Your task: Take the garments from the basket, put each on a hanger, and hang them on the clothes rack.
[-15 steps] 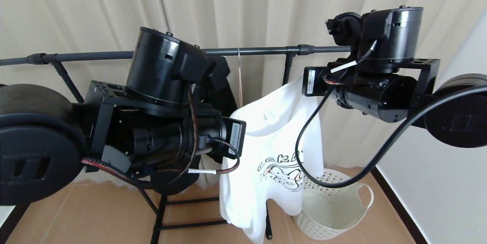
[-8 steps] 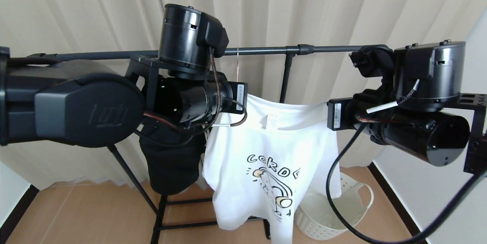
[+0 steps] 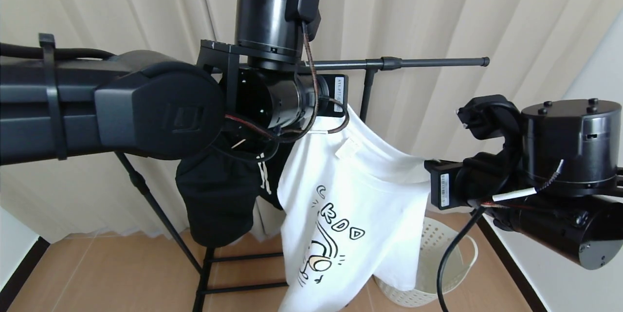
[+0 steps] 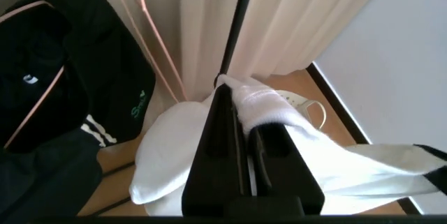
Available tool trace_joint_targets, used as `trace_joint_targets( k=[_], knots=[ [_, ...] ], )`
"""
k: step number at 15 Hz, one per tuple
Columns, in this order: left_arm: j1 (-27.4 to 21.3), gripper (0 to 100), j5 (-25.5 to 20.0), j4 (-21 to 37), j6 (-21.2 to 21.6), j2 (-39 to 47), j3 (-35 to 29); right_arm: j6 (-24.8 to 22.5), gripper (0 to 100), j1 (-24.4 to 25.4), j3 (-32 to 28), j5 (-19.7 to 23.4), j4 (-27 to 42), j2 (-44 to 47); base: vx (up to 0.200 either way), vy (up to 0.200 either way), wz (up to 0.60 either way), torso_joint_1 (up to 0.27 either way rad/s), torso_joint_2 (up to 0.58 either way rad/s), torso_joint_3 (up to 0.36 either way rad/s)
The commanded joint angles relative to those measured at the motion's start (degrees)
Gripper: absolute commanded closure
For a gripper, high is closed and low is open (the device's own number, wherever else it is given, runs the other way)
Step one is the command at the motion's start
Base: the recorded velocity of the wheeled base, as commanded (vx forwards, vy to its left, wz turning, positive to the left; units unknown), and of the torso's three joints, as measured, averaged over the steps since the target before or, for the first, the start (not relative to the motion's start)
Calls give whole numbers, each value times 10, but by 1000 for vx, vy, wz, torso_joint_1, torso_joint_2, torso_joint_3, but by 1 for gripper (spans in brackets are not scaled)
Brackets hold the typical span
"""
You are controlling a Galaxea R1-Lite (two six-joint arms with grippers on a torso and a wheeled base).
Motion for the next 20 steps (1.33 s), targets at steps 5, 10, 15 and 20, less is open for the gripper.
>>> trace_joint_targets(
  k=[5,10,15,20],
  knots=[
    [-17,100,0,0,10,5,-21,-28,0,49,80,13,-33,-2,0,0,0,0,0,0],
    [-18,100,1,-1,15,3,-21,-70,0,60,88,105,-39,-21,0,0,0,0,0,0],
    [-18,100,2,0,15,2,-19,-91,0,77,35,133,-140,26,0,0,0,0,0,0],
    [-18,100,3,0,22,1,-16,-89,0,80,-91,30,-172,136,0,0,0,0,0,0]
  ],
)
